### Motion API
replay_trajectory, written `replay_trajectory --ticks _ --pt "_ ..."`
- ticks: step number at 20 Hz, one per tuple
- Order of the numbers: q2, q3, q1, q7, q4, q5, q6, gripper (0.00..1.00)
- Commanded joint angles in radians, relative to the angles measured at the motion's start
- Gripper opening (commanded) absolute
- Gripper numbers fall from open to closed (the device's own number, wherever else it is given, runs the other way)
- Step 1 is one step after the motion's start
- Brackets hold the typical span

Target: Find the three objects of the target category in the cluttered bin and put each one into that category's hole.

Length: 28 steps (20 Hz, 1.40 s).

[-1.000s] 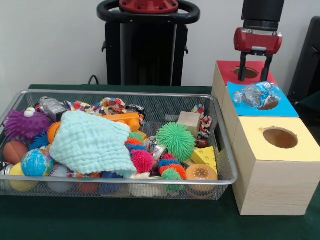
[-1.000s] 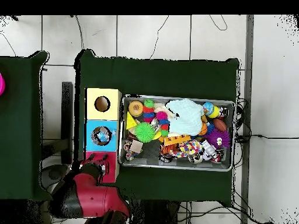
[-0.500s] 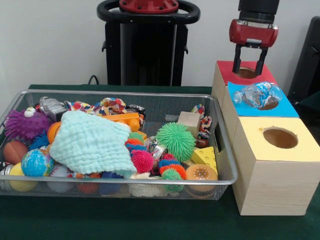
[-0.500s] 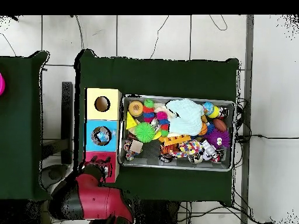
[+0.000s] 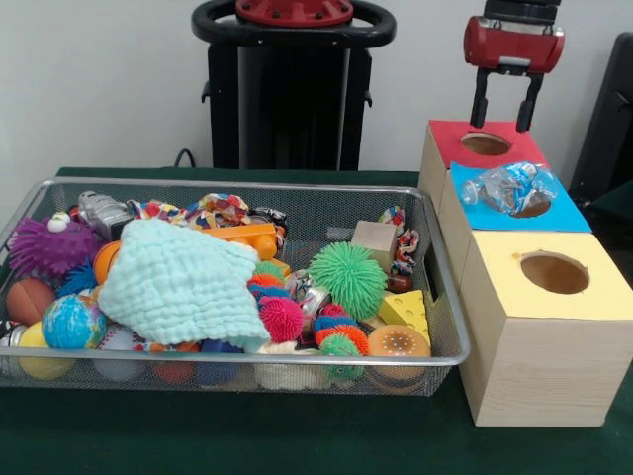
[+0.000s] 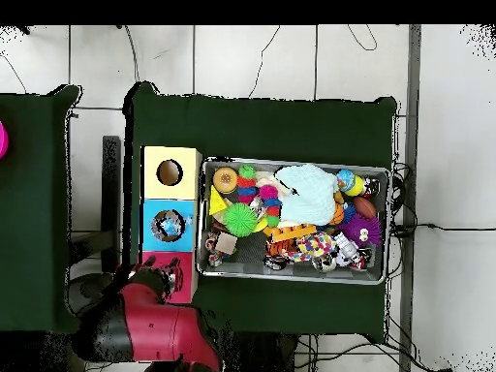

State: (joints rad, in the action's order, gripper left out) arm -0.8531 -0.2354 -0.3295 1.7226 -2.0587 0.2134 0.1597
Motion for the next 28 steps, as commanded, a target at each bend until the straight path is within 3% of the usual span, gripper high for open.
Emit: replay_trajectory --ticks 1,12,28 --pt "-0.024 0.016 0.013 0.136 0.113 -0.008 0.087 1.00" --pt "-0.026 0.038 0.036 0.103 0.136 -0.056 -0.012 1.00" --pt "-0.016 0.024 0.049 0.112 0.142 -0.094 -0.037 1.00"
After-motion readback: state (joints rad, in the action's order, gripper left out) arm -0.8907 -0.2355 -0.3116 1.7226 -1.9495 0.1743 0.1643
